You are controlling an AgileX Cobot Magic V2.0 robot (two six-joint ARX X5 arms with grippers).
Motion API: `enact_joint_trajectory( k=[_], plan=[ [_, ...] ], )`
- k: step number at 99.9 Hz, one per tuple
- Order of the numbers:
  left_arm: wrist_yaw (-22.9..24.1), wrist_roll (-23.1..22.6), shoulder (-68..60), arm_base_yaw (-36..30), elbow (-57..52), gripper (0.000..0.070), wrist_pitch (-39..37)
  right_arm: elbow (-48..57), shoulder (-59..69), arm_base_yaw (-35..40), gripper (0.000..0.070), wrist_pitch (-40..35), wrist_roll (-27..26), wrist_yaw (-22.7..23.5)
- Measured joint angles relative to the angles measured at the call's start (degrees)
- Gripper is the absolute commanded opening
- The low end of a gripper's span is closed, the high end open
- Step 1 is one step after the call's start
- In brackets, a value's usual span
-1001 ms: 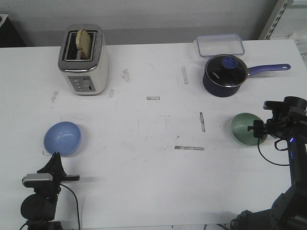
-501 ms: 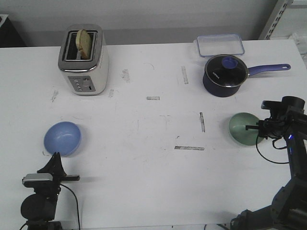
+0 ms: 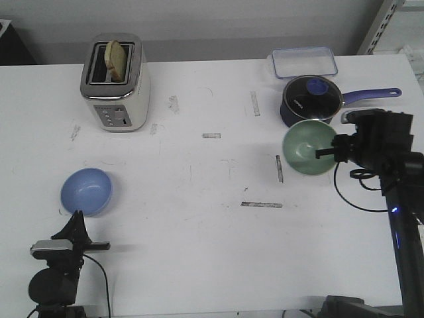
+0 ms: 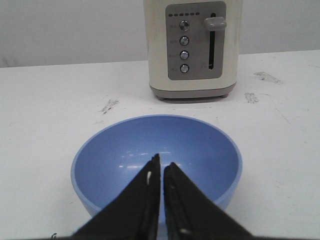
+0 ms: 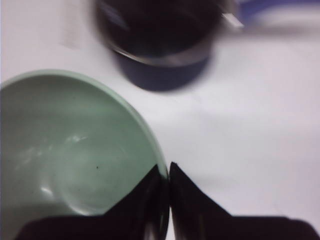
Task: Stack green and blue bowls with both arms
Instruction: 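Carry the green bowl with the right gripper to the table center and set it down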
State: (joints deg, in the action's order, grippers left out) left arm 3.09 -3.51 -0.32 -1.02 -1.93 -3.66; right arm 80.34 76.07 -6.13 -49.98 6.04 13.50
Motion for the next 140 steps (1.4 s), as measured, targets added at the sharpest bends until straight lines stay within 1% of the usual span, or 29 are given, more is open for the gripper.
enact_joint_trajectory(
  k=[17, 32, 39, 48, 60, 73, 90, 109, 113, 117, 120, 126, 130, 133, 140],
  plan=[
    [0.00, 0.00, 0.00, 0.00, 0.00, 0.0001, 0.00, -0.24, 0.50, 14.86, 0.0000, -2.05, -3.63, -0.04],
    [0.00, 0.00, 0.00, 0.00, 0.00, 0.0001, 0.00, -2.21, 3.10, 27.45, 0.0000, -1.51, -5.90, 0.02],
    [0.00, 0.00, 0.00, 0.00, 0.00, 0.0001, 0.00, -3.74, 5.33, 32.26, 0.0000, -0.52, -6.58, 0.04],
    [0.00, 0.00, 0.00, 0.00, 0.00, 0.0001, 0.00, -4.83, 9.20, 36.65, 0.0000, 1.18, -7.23, 0.02],
    [0.00, 0.00, 0.00, 0.00, 0.00, 0.0001, 0.00, -4.85, 13.84, 40.17, 0.0000, 4.46, -8.26, -0.02],
    [0.00, 0.00, 0.00, 0.00, 0.00, 0.0001, 0.00, -4.85, 17.90, 42.12, 0.0000, 6.23, -8.87, 0.00],
    [0.00, 0.00, 0.00, 0.00, 0.00, 0.0001, 0.00, -4.85, 22.93, 42.88, 0.0000, 7.32, -9.01, -0.02],
    [0.00, 0.00, 0.00, 0.00, 0.00, 0.0001, 0.00, -4.85, 23.23, 42.88, 0.0004, 7.69, -9.25, 0.39],
    [0.00, 0.00, 0.00, 0.00, 0.00, 0.0001, 0.00, -4.85, 23.23, 42.91, 0.0023, 7.69, -9.25, 0.39],
    [0.00, 0.00, 0.00, 0.00, 0.00, 0.0001, 0.00, -4.85, 23.23, 42.88, 0.0073, 7.67, -9.25, 0.39],
    [0.00, 0.00, 0.00, 0.00, 0.00, 0.0001, 0.00, -4.85, 23.23, 42.88, 0.0136, 7.65, -9.25, 0.37],
    [0.00, 0.00, 0.00, 0.00, 0.00, 0.0001, 0.00, -4.85, 23.23, 42.88, 0.0294, 7.58, -9.25, 0.26],
    [0.00, 0.00, 0.00, 0.00, 0.00, 0.0001, 0.00, -4.85, 23.23, 42.88, 0.0369, 7.61, -9.25, 0.26],
    [0.00, 0.00, 0.00, 0.00, 0.00, 0.0001, 0.00, -4.85, 23.21, 42.88, 0.0392, 7.61, -9.25, 0.26],
    [0.00, 0.00, 0.00, 0.00, 0.00, 0.0001, 0.00, -4.85, 22.97, 42.88, 0.0394, 7.50, -9.27, 0.24]
  ],
)
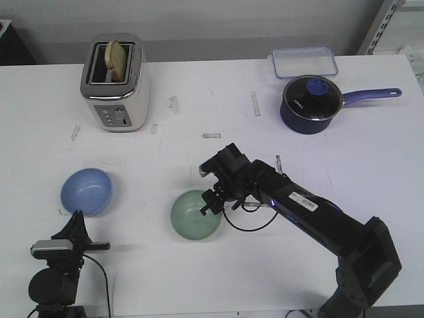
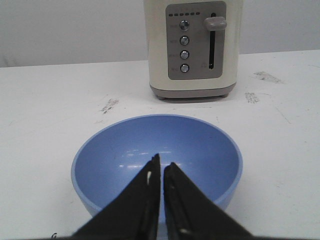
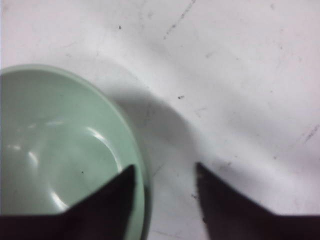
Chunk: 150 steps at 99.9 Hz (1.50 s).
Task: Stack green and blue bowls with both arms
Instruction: 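Carry the green bowl with the right gripper to the table center and set it down, then release the green bowl and retract the right gripper to rest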
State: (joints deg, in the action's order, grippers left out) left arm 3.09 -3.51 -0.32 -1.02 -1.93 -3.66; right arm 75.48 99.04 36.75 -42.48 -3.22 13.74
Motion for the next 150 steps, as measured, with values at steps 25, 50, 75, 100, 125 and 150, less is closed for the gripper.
enact_joint_trajectory(
  k=[25, 50, 75, 100, 125, 150],
  plan=[
    [0.00, 0.00, 0.00, 0.00, 0.00, 0.0001, 0.00, 0.24, -7.06, -0.50, 0.0393, 0.85, 0.02, -0.09],
    [0.00, 0.00, 0.00, 0.00, 0.00, 0.0001, 0.00, 0.44, -18.21, -4.57, 0.0276, 2.03, 0.02, -4.90],
    [0.00, 0.00, 0.00, 0.00, 0.00, 0.0001, 0.00, 0.42, -28.41, -12.39, 0.0000, -0.55, 0.90, -15.52],
    [0.00, 0.00, 0.00, 0.00, 0.00, 0.0001, 0.00, -14.67, -40.44, -24.13, 0.0000, 3.04, 2.14, -16.81],
    [0.00, 0.00, 0.00, 0.00, 0.00, 0.0001, -0.17, -35.67, -59.91, -28.68, 0.0000, 10.91, 2.84, -16.81],
    [0.00, 3.15, 0.00, 0.00, -0.04, 0.0001, -3.17, -45.57, -76.59, -28.68, 0.0000, 13.03, 2.99, -16.57]
  ],
)
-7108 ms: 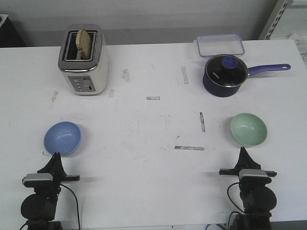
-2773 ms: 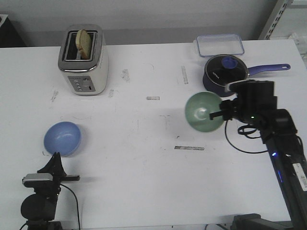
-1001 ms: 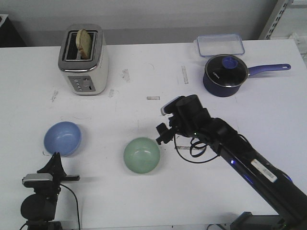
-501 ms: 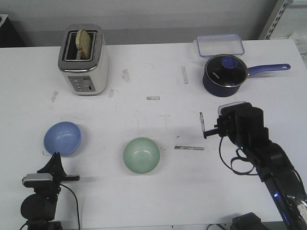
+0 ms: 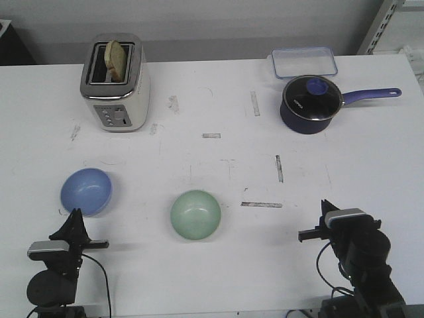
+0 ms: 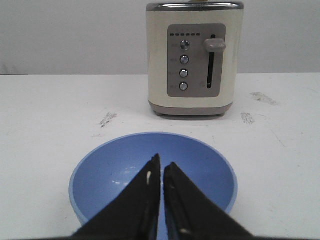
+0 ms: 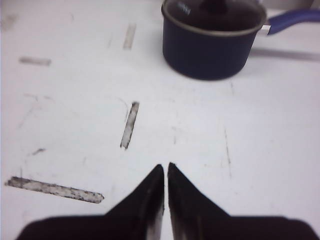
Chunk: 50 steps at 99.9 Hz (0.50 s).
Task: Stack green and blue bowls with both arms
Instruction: 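Release the green bowl and retract the right gripper to rest, then reach the left gripper to the light blue bowl rim and grasp it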
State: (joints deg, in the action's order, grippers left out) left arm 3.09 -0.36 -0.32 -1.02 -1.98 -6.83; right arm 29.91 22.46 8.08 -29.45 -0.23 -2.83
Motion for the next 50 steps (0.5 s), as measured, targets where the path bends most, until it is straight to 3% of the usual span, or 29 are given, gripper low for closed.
enact_joint_trajectory(
  k=[15, 30, 50],
  plan=[
    [0.00, 0.94, -0.15, 0.00, -2.80, 0.0001, 1.55, -0.02, -4.66, 0.00, 0.0000, 0.83, 0.00, 0.00],
    [0.00, 1.16, -2.60, 0.00, -14.29, 0.0001, 3.65, -0.02, -4.76, 0.00, 0.0000, 0.57, 0.00, -0.02],
    [-0.11, 0.90, -15.78, 0.00, -36.24, 0.0001, 16.44, -0.02, -4.76, 0.00, 0.0000, 0.57, 0.00, -0.02]
  ],
)
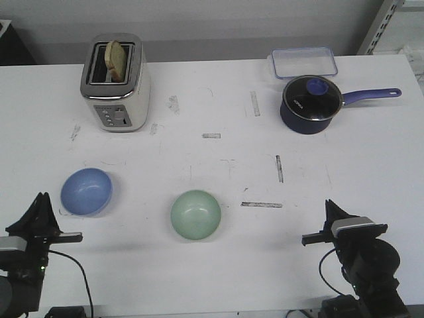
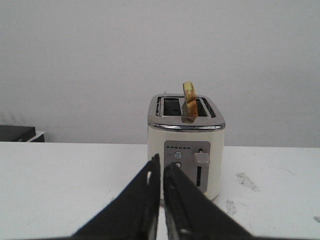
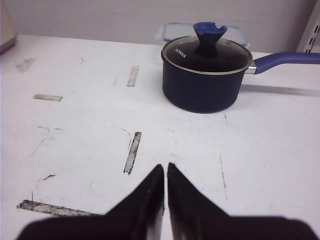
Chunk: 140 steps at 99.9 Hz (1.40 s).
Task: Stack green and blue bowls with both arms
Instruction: 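Reach the left gripper to the light blue bowl rim and grasp it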
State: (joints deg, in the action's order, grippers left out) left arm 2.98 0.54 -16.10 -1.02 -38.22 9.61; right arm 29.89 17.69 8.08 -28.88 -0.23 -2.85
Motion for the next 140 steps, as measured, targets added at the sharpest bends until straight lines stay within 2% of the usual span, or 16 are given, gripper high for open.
enact_joint_trajectory(
  k=[24, 30, 35, 43, 47, 57, 68, 84, 104, 122, 128, 140],
  plan=[
    [1.40, -1.29, -19.26, 0.09, -22.99, 0.0002, 15.74, 0.00, 0.00, 0.02, 0.0000, 0.00, 0.00, 0.02],
    [1.42, -1.31, -23.58, 0.61, -26.53, 0.0025, 19.12, 0.00, 0.00, 0.02, 0.0000, -0.02, 0.00, 0.02],
    [1.40, -1.31, -26.80, 1.42, -28.55, 0.0120, 21.75, 0.00, 0.00, 0.02, 0.0000, 0.00, 0.02, 0.02],
    [1.40, -1.31, -31.39, 2.99, -29.42, 0.0315, 24.41, 0.00, 0.00, 0.02, 0.0000, -0.02, 0.00, 0.02],
    [1.40, -1.29, -33.38, 3.65, -29.42, 0.0384, 25.97, 0.00, 0.00, 0.02, 0.0000, -0.02, 0.00, 0.00],
    [1.55, -1.25, -38.58, 5.14, -29.22, 0.0499, 28.85, 0.00, 0.00, 0.02, 0.0000, -0.11, 0.02, 0.02],
    [1.51, -0.90, -42.25, 6.73, -29.22, 0.0565, 31.30, 0.00, 0.00, 0.02, 0.0000, -0.15, 0.00, 0.00],
    [1.03, 1.20, -48.87, 9.77, -29.22, 0.0567, 34.10, 0.00, 0.00, 0.09, 0.0000, -0.17, 0.00, 0.02],
    [-1.88, 2.05, -58.69, 13.33, -29.22, 0.0566, 39.21, 0.00, 0.00, 0.11, 0.0000, -0.20, 0.00, 0.00],
    [-1.88, 2.19, -66.12, 15.41, -29.22, 0.0550, 38.38, 0.00, 0.00, 0.11, 0.0000, -0.20, 0.00, 0.02],
    [-1.86, 2.40, -67.95, 15.61, -29.22, 0.0503, 38.36, 0.00, 0.00, 0.11, 0.0000, -0.22, 0.00, 0.02],
    [-1.90, 2.99, -70.36, 15.67, -29.22, 0.0365, 38.34, 0.00, 0.00, 0.11, 0.0000, -0.22, 0.02, 0.00]
  ],
)
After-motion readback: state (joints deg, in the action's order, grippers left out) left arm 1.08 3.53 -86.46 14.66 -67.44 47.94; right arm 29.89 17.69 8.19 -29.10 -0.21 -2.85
